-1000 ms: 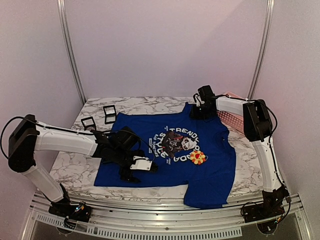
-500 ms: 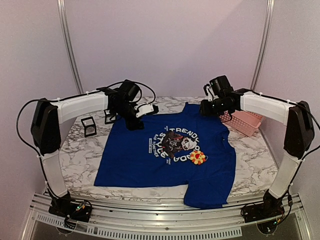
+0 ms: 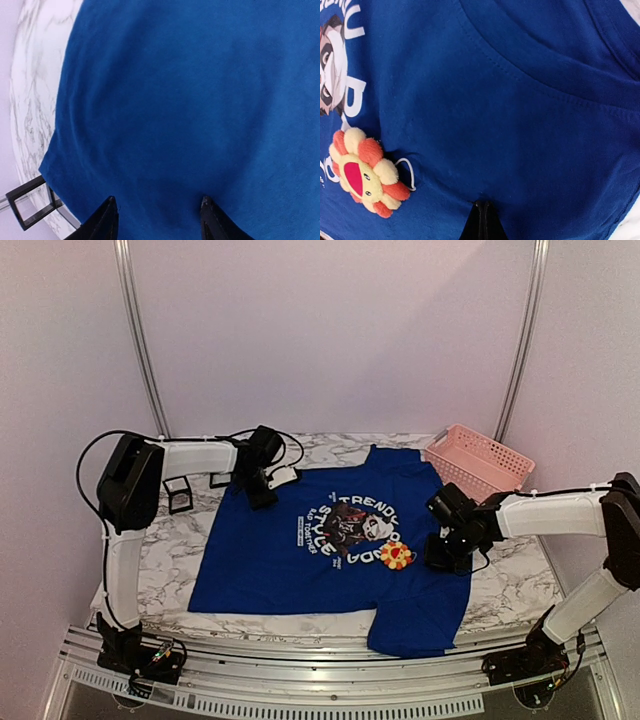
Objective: Pin the brooch onto the clothing
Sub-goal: Smooth out the clothing with brooches at the center of the board, then pick up the brooch from the brooch box, then pass from the left arm to the right
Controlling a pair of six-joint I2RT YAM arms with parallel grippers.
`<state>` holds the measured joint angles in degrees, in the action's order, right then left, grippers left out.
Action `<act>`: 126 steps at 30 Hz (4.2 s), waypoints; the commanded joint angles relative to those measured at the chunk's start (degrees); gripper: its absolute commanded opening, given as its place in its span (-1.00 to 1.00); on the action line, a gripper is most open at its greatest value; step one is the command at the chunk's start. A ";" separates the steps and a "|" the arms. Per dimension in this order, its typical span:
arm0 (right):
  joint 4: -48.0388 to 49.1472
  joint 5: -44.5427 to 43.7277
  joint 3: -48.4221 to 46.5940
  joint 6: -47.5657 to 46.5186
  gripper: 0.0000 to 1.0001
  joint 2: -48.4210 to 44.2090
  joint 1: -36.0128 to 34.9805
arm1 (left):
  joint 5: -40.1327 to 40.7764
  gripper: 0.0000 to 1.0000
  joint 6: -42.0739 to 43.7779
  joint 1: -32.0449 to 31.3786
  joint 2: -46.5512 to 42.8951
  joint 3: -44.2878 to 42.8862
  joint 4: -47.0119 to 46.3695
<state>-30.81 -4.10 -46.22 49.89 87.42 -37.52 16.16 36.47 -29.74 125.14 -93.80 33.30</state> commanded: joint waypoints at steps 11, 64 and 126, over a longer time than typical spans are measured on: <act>-8.44 -2.78 -4.72 4.06 -0.59 -3.69 -2.81 | -8.63 0.42 0.23 4.24 -7.58 -0.55 5.94; 7.94 -7.30 -22.87 -7.26 0.07 4.29 -7.25 | -21.03 -0.17 -20.73 33.29 -6.05 8.01 6.72; 52.33 11.47 -4.22 -109.89 -0.41 -9.21 -27.03 | -45.87 -0.55 3.95 -22.28 -23.16 -17.71 55.11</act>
<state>20.29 8.47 -49.43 -58.89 76.16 -64.40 -29.69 39.29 -51.42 101.34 -111.18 76.16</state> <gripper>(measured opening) 0.335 0.438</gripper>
